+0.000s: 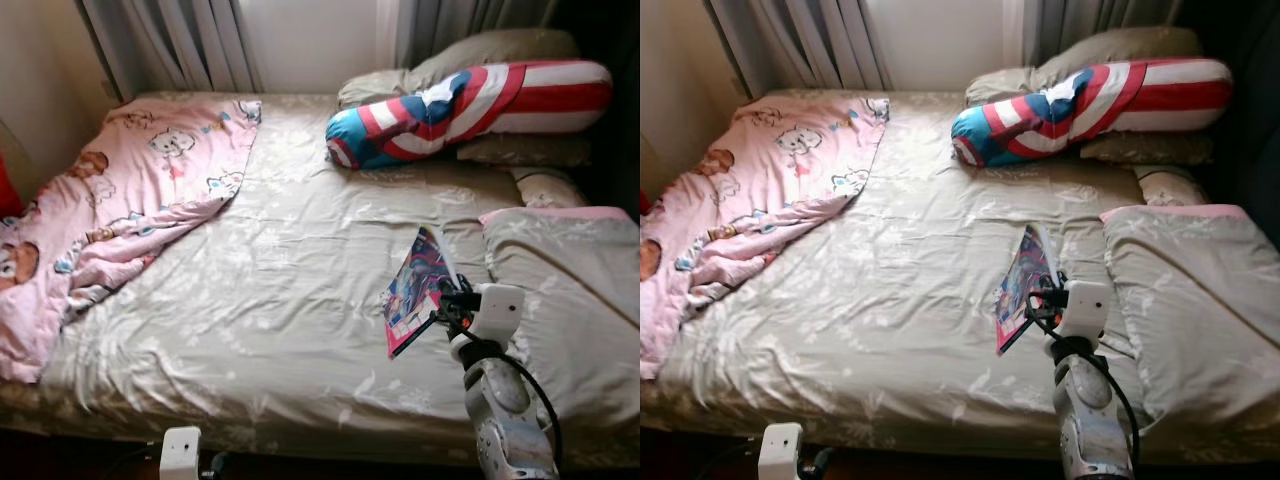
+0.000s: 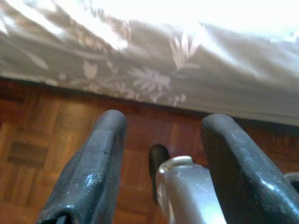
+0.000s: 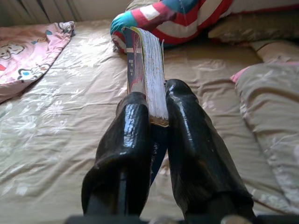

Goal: Clean up the room

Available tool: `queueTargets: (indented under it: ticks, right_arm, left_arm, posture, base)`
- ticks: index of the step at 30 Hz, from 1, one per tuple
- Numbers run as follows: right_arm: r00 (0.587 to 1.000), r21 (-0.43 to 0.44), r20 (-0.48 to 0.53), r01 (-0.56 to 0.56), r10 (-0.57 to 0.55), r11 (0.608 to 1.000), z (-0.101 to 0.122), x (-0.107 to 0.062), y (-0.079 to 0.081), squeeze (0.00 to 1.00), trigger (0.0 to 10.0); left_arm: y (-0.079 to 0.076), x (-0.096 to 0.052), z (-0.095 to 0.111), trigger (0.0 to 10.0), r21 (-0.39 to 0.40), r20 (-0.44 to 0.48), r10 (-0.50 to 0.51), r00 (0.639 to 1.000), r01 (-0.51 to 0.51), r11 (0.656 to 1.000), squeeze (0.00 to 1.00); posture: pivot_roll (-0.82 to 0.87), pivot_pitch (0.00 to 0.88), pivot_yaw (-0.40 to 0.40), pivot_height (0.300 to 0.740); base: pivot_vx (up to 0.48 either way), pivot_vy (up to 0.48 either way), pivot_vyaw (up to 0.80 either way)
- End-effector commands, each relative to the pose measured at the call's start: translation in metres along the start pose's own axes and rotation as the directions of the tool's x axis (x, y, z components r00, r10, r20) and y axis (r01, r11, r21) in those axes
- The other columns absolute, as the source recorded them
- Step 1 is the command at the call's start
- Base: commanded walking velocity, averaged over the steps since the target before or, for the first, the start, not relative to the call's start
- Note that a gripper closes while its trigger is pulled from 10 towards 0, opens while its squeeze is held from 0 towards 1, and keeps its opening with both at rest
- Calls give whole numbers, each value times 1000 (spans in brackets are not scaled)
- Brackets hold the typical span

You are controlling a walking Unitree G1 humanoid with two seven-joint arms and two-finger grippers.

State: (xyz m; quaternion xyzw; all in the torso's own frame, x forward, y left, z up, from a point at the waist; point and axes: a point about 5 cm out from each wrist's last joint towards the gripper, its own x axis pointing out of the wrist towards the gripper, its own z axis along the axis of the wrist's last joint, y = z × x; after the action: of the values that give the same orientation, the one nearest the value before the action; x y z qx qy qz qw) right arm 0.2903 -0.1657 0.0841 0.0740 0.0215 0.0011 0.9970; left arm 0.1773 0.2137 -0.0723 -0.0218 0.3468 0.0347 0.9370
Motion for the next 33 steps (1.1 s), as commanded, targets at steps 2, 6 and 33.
queueTargets:
  ticks: [2,6,33]
  right_arm:
    - [999,10,33,-16,16,1000,7,2,4,0,10000]
    - [999,12,33,-14,14,1000,7,2,4,0,10000]
    - [998,7,22,66,-66,998,5,4,-5,0,10000]
  left_arm:
    - [4,-3,-8,10000,7,-31,12,999,-11,1000,0]
    - [5,-4,-10,10000,5,-38,12,999,-12,1000,0]
    - [11,-9,-21,10000,-3,-96,26,995,-27,1000,0]
  posture:
    - [-46,98,0,730]
    - [-46,98,-1,730]
    - [-46,95,-2,730]
  base:
    - [0,0,0]
    - [0,0,0]
    - [38,0,-263]
